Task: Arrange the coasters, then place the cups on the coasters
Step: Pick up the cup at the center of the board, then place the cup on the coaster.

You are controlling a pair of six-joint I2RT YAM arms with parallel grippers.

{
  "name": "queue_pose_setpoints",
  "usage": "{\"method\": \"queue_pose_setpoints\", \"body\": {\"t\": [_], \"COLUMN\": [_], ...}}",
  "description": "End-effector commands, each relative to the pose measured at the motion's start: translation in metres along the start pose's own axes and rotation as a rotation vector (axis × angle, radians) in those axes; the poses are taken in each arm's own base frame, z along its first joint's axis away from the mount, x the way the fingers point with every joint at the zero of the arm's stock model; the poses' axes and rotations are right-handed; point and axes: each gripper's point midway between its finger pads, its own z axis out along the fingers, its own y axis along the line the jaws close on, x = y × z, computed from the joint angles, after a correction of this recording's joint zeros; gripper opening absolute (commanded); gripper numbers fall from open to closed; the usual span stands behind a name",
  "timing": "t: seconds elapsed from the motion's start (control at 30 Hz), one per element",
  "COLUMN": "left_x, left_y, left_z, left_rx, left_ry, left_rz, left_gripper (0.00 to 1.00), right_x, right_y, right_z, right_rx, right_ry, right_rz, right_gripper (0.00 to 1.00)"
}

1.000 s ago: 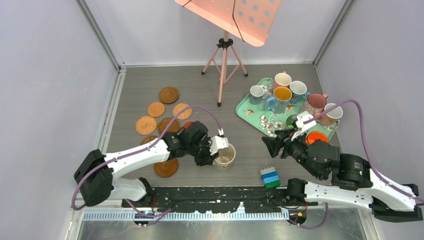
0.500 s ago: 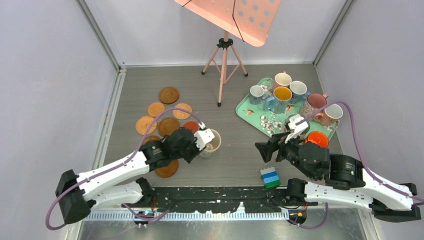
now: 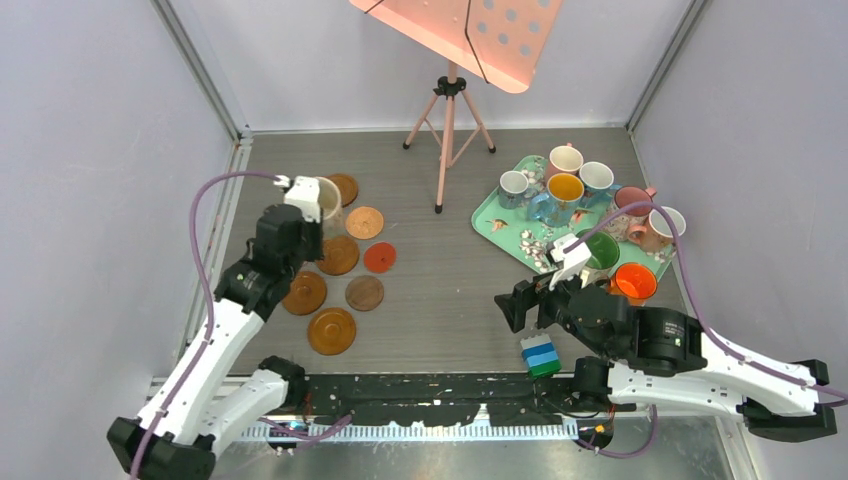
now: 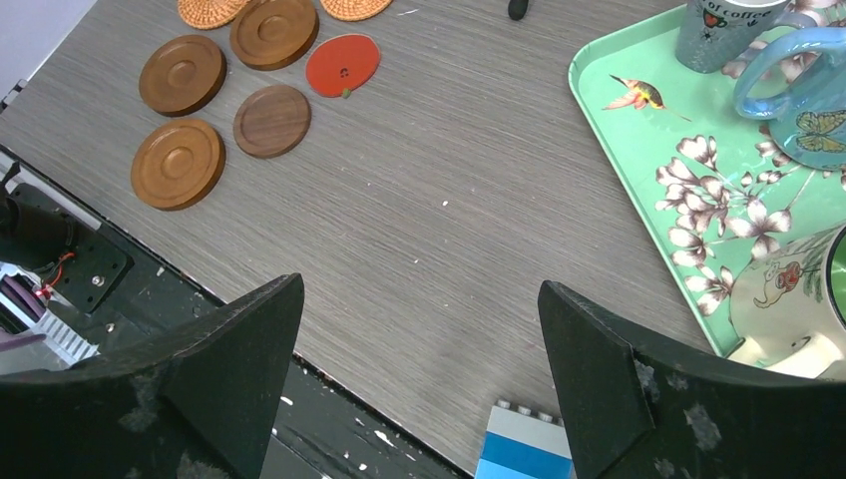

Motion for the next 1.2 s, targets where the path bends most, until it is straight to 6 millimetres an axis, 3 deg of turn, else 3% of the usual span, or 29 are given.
{"method": "queue_pose_setpoints", "body": {"t": [0.0, 0.13, 0.27, 0.4, 0.73, 1.17], "left_x": [-0.054, -0.055, -0.049, -0.044, -0.055, -0.101], "left_y": [0.034, 0.066, 0.085, 0.107, 0.115, 0.108], "left_z": [0.01, 0.037, 0.065, 0.081, 0.106, 0.142], "left_rx": [-0.042, -0.06, -0.073, -0.105, -0.071, 0.032], "left_ry": [-0.15, -0.149, -0.152, -0.11, -0.124, -0.164], "left_rz": [-0.152, -0.261, -0.292, -0.303, -0.227, -0.235], "left_gripper": [0.0, 0.0, 0.0, 0.0, 0.0, 0.0], "right_x": [-0.012, -0.01, -0.007, -0.007, -0.011, -0.007], "right_y": [0.009, 0.012, 0.017, 0.018, 0.015, 0.012], "right_z": [0.003, 0.005, 0.007, 0.006, 0.001, 0.001], "right_rx": [-0.017, -0.027, -0.043, -0.052, -0.053, -0.042], "right_ry": [-0.041, -0.032, -0.017, -0.013, -0.033, -0.022], "right_rz": [0.041, 0.035, 0.035, 0.04, 0.056, 0.06], "right_gripper": [0.95, 0.95, 0.95, 0.95, 0.95, 0.95]}}
